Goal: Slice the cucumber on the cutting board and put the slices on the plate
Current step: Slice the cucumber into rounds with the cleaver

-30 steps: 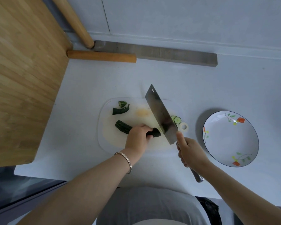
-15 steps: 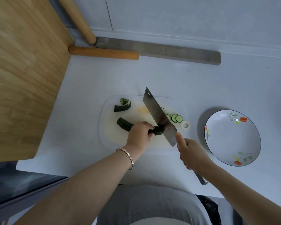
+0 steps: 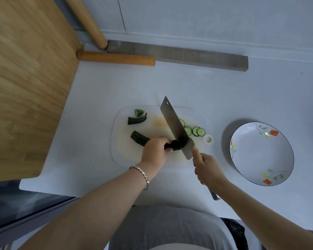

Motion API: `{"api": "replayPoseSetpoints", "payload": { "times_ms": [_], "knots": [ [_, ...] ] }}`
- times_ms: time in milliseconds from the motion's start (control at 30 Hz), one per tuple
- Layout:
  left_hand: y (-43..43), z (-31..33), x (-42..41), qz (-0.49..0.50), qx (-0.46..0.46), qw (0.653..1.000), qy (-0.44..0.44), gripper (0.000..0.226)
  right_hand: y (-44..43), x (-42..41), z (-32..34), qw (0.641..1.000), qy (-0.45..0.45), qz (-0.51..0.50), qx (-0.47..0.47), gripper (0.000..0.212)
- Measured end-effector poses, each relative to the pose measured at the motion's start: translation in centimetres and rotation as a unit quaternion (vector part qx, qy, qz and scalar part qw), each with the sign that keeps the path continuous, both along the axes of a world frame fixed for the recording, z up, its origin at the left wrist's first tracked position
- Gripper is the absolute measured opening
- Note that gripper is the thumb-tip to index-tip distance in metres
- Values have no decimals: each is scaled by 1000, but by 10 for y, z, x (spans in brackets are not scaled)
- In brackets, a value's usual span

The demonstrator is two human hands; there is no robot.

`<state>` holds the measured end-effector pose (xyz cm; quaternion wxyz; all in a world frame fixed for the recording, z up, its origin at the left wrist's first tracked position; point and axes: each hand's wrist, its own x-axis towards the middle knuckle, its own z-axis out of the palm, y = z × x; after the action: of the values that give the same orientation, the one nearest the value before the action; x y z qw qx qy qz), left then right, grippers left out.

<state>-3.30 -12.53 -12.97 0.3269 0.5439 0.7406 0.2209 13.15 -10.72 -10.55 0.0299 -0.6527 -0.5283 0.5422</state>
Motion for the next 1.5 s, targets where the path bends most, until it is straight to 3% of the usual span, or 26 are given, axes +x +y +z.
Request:
{"api": "replayPoseSetpoints", "payload": {
  "times_ms": [200, 467, 833, 1000, 1267, 1500],
  "knots": [
    [0, 1, 1, -1, -6, 1000, -6, 23, 2, 6, 18, 999, 38, -20, -17, 51],
    [1, 2, 1, -6, -9, 1000, 3, 23, -1, 4, 15, 999, -5, 35, 26, 50],
    [2, 4, 2, -8, -15, 1000, 11, 21, -2, -4, 7, 1000, -12, 6, -17, 51],
    [1, 6, 1, -22, 3, 999, 23, 16, -9, -12, -5, 999, -29, -3, 14, 49],
    [-1, 6, 0, -20, 8, 1000, 4, 23, 6, 0, 18, 995, 45, -69, -55, 48],
    [1, 4, -1, -28, -2, 1000, 13, 24, 1, 1, 31, 998, 39, -24, -39, 47]
  ]
}}
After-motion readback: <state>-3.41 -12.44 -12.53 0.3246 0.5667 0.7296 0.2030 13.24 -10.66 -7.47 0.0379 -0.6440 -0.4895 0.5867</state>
